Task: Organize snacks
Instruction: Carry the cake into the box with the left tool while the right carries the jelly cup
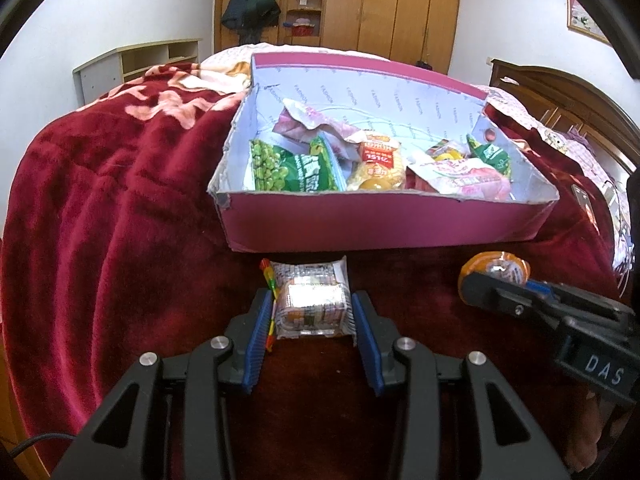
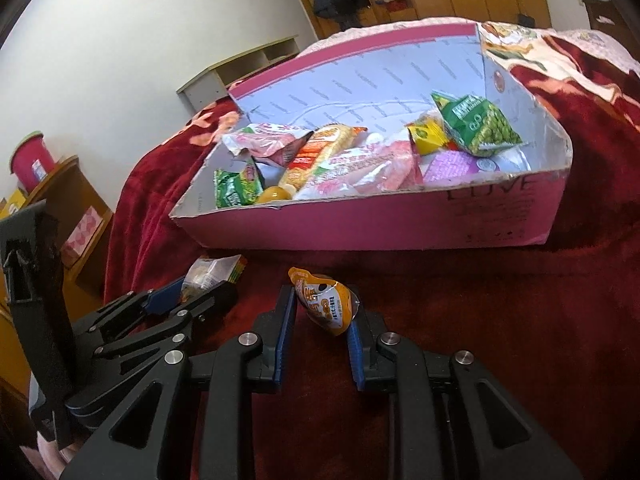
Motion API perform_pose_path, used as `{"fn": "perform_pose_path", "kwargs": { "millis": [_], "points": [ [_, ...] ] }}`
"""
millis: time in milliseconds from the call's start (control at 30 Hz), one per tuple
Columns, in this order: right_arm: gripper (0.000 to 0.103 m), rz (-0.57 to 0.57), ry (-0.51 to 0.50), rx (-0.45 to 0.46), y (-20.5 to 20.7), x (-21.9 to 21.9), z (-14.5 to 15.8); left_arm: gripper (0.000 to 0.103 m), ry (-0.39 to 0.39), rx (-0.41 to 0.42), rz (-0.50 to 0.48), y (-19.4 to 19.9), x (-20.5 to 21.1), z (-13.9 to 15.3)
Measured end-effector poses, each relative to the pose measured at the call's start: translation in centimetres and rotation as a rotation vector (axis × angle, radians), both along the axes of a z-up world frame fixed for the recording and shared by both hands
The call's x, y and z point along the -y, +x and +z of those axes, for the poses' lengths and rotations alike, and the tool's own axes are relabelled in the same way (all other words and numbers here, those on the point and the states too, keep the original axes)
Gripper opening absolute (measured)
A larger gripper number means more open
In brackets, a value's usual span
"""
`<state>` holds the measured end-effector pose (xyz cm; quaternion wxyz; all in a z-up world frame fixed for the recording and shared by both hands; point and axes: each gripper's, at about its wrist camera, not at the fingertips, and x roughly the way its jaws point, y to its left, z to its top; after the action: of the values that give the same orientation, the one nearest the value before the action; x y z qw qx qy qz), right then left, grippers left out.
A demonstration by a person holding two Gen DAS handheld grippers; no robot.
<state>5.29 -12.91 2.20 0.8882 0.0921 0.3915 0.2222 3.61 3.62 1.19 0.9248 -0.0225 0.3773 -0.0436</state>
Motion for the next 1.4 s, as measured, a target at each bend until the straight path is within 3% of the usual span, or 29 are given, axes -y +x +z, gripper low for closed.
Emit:
{"fn": "perform_pose_path", "kwargs": {
  "millis": [367, 1033, 1400],
  "points": [
    [0.025, 0.035, 0.001, 0.046, -1.3, -0.3, 0.8, 0.042, -0.011, 0.052, -0.060, -1.2, 1.2, 1.4],
    [0.025, 0.030, 0.021, 0.114, -2.3, 0.4, 3.1, 0.042, -0.032, 0.117, -0.077, -1.4, 1.5, 4.4],
    [0.025, 0.010, 0.003, 0.150, -1.7, 1.0, 4.9, 0.042, -0.055, 0.100, -0.115, -0.2, 2.0, 5.9]
  ]
}}
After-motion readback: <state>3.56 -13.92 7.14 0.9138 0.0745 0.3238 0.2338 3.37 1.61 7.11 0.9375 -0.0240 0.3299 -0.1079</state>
